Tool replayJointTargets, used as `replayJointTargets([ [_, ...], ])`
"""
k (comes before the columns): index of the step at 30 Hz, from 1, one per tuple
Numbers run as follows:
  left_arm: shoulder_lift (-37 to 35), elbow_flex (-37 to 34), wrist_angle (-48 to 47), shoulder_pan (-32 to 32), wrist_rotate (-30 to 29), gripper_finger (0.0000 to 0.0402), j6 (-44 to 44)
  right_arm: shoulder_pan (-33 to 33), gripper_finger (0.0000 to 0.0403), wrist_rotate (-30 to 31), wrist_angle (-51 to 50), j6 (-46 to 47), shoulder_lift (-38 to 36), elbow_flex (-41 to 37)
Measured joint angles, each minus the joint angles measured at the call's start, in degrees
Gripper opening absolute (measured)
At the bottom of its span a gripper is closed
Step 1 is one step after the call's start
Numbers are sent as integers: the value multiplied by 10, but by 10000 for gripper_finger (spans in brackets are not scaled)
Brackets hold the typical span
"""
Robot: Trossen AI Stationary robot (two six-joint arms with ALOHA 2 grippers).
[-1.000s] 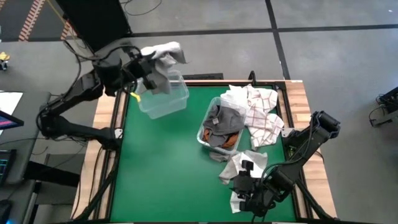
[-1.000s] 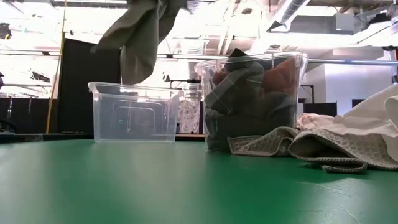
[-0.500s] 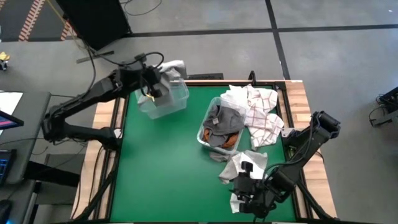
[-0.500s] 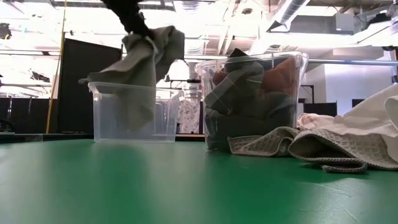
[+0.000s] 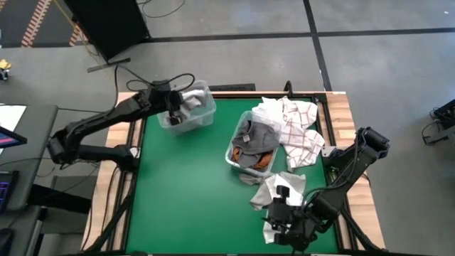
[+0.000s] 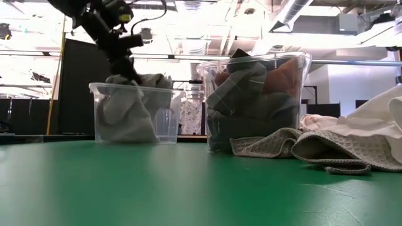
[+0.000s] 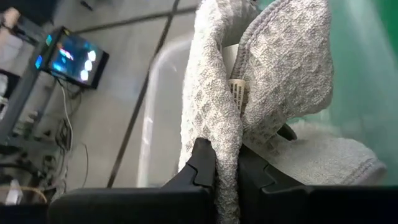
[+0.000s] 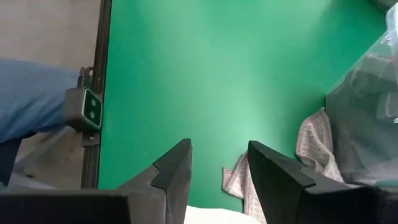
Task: Sort towels by color in basket
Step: Put the left gray towel into the left transparent bin, then put the bottom white towel into the left transparent bin
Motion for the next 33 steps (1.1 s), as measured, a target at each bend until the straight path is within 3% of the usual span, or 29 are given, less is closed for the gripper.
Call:
replayJointTargets([
  [12, 0, -19, -5, 18, 0, 52, -7, 0, 185, 2, 0, 0, 0, 0],
  [22, 0, 22, -32, 16, 3, 193, -53, 0, 185, 2, 0, -8, 1, 0],
  [27, -1, 76, -70, 10, 78, 232, -98, 0, 185, 2, -5, -11, 1, 0],
  [33, -2, 112, -89, -51, 217, 231, -137, 7, 185, 0, -15, -12, 1, 0],
])
